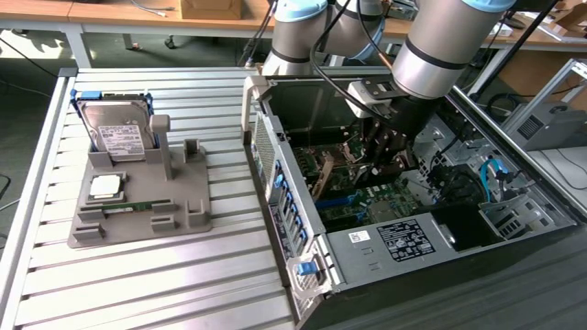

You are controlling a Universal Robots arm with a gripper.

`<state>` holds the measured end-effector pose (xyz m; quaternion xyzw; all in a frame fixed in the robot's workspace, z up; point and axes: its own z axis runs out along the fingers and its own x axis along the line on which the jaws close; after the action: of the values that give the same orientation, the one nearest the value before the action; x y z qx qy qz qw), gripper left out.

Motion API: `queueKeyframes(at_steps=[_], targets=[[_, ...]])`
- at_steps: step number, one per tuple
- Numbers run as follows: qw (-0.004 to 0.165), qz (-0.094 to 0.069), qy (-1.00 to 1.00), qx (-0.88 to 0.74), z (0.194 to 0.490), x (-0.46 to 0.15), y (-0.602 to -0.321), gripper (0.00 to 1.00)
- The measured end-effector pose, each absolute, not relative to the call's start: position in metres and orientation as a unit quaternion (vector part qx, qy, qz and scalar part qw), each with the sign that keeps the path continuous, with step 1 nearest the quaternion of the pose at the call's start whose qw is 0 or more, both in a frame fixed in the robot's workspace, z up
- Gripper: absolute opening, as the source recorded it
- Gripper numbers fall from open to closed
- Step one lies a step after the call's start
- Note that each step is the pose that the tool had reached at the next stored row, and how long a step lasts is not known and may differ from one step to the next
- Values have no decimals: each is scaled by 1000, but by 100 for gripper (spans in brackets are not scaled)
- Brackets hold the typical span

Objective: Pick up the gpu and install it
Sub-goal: 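Insert the gpu into the slot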

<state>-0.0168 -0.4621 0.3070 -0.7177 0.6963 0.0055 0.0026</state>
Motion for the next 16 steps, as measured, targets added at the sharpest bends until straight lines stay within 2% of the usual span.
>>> queueKeyframes(at_steps=[16], targets=[[3, 5, 707, -707, 306, -17, -462, 27]])
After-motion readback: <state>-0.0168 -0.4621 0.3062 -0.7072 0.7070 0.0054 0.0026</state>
